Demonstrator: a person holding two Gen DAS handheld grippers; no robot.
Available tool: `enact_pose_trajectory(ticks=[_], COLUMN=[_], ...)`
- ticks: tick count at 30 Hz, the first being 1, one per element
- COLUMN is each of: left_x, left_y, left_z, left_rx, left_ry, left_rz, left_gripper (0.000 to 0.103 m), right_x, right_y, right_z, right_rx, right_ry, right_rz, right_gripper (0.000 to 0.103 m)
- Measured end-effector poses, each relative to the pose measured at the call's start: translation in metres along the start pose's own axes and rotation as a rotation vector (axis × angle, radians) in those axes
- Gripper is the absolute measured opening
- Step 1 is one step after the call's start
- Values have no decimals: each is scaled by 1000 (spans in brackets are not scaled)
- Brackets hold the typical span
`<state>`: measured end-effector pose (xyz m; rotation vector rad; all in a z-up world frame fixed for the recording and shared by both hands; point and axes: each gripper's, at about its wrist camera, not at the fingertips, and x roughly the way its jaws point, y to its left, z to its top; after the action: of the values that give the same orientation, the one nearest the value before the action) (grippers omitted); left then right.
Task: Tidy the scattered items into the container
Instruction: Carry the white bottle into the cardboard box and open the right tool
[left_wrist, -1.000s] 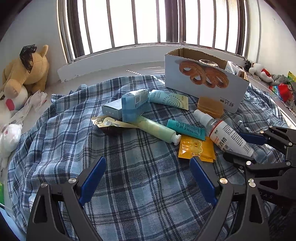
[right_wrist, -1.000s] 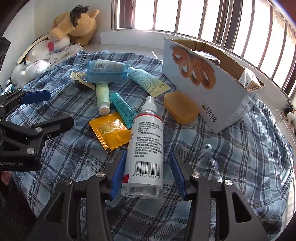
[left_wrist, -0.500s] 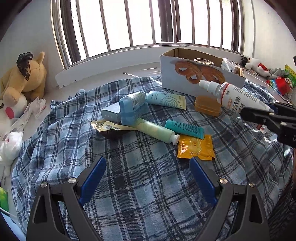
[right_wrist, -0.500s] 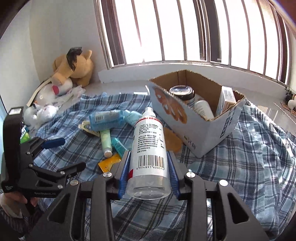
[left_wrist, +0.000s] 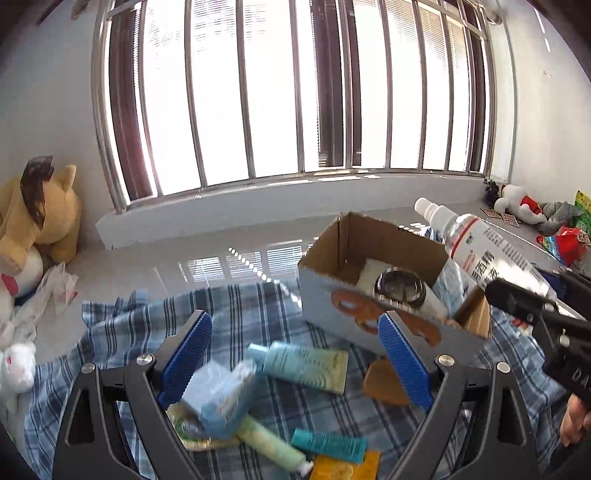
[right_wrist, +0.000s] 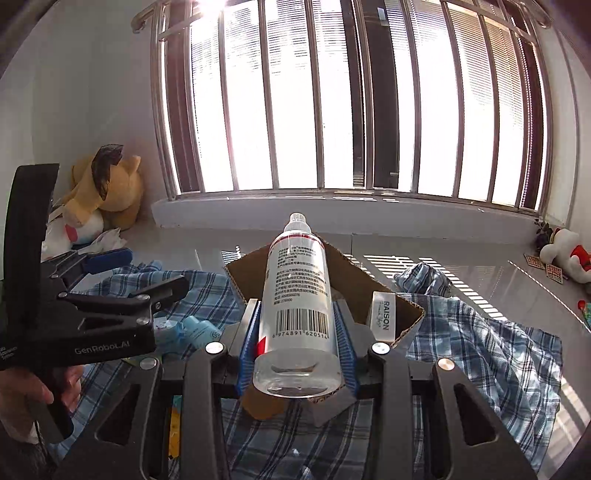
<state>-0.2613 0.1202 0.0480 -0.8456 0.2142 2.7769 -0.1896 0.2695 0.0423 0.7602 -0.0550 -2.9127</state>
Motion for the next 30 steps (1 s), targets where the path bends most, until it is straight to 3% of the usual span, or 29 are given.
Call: enact_pose_trajectory(ticks=[5, 8, 19, 23, 30], left_x=[21, 39, 80, 78, 66], left_y=[-13, -27, -26, -20, -18], left_z=[44, 54, 40, 35, 24], left_rx=[53, 111, 55, 47, 15], left_ry=[-50, -23, 97, 109, 128], left_rz=[46, 66, 45, 46, -19], left_gripper=[93, 93, 93, 93, 93], right_x=[34, 53, 102, 91, 38], right_y=[-17, -26, -30, -33, -26], right_z=[22, 23, 16, 12, 12], right_rx=[-7, -7, -109, -139, -73], right_ry=[33, 59, 204, 160, 90], right_rz=[-5, 55, 43, -44, 22], right_gripper=[37, 37, 37, 40, 40])
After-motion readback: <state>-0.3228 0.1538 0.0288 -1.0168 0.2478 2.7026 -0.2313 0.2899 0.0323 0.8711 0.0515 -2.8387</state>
